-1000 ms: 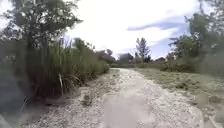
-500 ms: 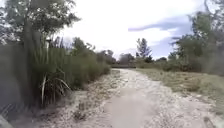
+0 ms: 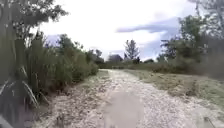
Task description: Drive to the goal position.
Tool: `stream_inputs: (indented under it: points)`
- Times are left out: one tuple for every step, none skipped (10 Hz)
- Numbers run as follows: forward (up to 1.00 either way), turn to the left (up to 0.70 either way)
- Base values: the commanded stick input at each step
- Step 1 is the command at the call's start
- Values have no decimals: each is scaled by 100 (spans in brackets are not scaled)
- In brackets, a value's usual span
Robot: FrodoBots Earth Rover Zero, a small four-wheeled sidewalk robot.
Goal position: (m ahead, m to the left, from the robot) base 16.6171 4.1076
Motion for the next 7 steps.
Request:
stream_inputs:
  points:
    - [70,0]
    - [70,0]
    - [70,0]
    - [70,0]
    - [70,0]
    - [70,0]
    - [70,0]
